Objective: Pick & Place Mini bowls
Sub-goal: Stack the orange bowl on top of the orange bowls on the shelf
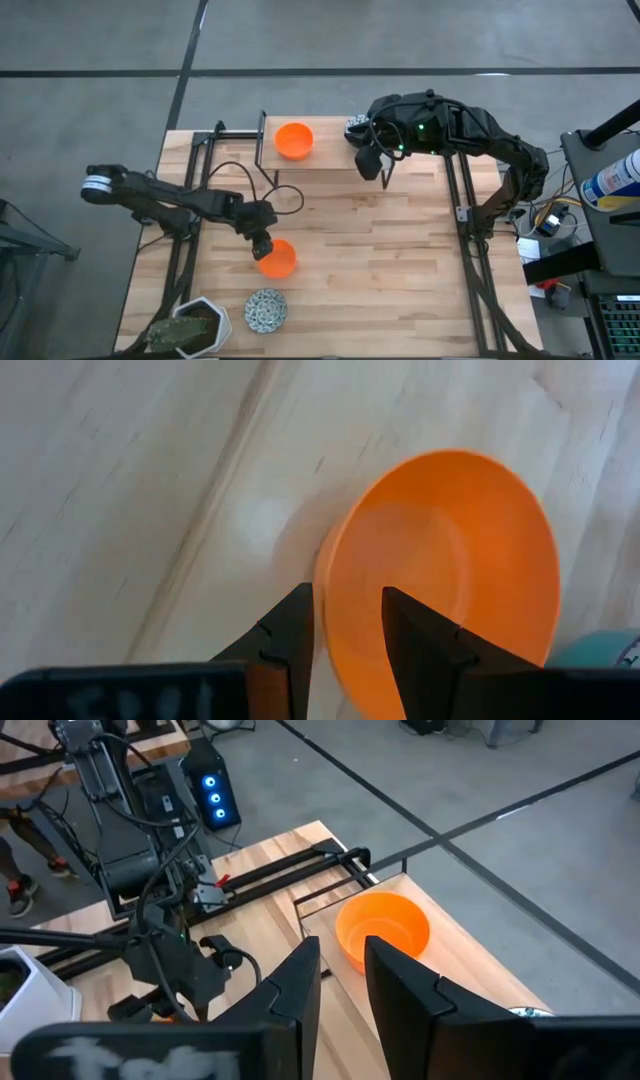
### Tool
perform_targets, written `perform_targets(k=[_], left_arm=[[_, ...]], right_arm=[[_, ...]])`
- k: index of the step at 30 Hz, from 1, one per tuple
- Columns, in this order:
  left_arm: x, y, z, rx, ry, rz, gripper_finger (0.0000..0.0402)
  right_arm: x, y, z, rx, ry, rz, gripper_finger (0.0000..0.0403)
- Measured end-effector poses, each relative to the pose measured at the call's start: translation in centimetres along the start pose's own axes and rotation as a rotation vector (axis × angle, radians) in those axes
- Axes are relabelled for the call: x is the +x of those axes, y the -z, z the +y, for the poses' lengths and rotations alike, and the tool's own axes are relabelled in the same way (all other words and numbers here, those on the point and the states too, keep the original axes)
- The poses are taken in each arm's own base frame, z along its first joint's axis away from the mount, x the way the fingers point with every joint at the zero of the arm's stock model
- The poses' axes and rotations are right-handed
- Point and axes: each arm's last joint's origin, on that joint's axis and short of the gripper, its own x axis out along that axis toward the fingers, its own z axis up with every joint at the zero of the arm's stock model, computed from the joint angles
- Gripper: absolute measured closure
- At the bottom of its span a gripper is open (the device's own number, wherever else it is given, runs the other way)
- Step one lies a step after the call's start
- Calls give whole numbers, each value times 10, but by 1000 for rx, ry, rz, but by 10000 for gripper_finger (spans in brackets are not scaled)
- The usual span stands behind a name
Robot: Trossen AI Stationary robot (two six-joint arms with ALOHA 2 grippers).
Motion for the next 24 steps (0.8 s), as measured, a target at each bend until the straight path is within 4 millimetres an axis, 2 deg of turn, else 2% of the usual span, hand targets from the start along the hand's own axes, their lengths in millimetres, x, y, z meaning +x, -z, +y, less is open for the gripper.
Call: perform_targets(k=[12,15,20,24], left_arm=[[21,2,5,-20,-53,77,294],[23,2,6,-27,-53,88,319],[21,1,5,-18,-42,77,391],[16,-4,1,-19,-10,52,398]], right_arm=[[0,0,1,-1,-2,1,325],[0,0,1,-1,-2,1,329],[0,0,1,-1,-2,1,335],[0,0,1,-2,-2,2,333]])
